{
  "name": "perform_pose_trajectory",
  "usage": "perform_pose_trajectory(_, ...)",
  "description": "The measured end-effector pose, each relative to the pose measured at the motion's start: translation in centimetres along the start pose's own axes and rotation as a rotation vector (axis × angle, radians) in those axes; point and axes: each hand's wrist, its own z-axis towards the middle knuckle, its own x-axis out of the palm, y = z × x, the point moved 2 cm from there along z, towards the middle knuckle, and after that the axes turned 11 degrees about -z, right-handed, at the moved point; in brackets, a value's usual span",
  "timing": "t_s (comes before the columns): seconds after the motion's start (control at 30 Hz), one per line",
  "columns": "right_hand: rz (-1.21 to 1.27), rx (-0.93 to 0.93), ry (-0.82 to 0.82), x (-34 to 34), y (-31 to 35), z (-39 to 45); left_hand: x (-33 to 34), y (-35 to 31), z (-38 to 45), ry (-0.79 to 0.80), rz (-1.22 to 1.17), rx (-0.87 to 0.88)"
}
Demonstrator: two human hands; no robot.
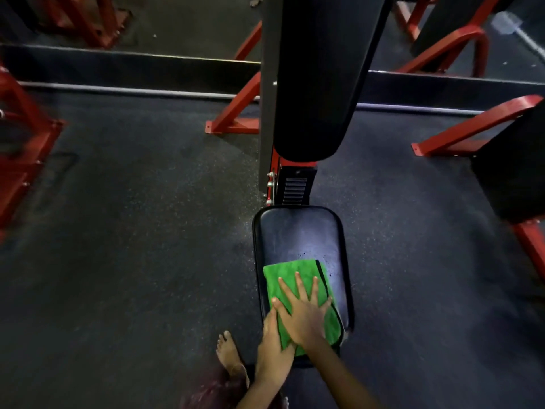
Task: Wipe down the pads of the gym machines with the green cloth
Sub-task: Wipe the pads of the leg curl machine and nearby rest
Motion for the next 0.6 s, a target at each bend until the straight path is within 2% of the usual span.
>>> perform_pose_trajectory(0.07, -0.004, 0.031, -0.005, 0.3, 0.4, 0.5, -0.7, 0.4, -0.6, -0.176, -0.115, -0.072)
perform_pose_trajectory(0.13, -0.088, 0.064, -0.043, 0.1, 0.8, 0.9, -1.5, 1.6, 0.4, -0.423, -0.408, -0.099)
perform_pose_trajectory(0.2, -0.111, 0.069, -0.109, 0.5, 0.8, 1.8, -1.9, 2.2, 2.4, -0.548, -0.564, -0.138)
perform_pose_trajectory(0.33, -0.135, 0.023, -0.187, 1.0, 0.9, 3.6, -2.3, 0.7, 8.1, -0.516, -0.596, -0.185)
perform_pose_trajectory(0.47, -0.14, 0.021, -0.217, 0.0, 0.7, 6.9, -0.8, 0.5, 11.1, -0.425, -0.459, -0.157)
perform_pose_trajectory(0.53, -0.15, -0.037, -0.186, -0.5, 0.7, 8.2, -0.2, 1.2, 11.3, -0.447, -0.337, -0.248)
perform_pose_trajectory(0.6, -0.167, -0.06, -0.224, -0.8, 0.3, 8.1, 0.0, 1.1, 11.4, -0.481, -0.236, -0.31)
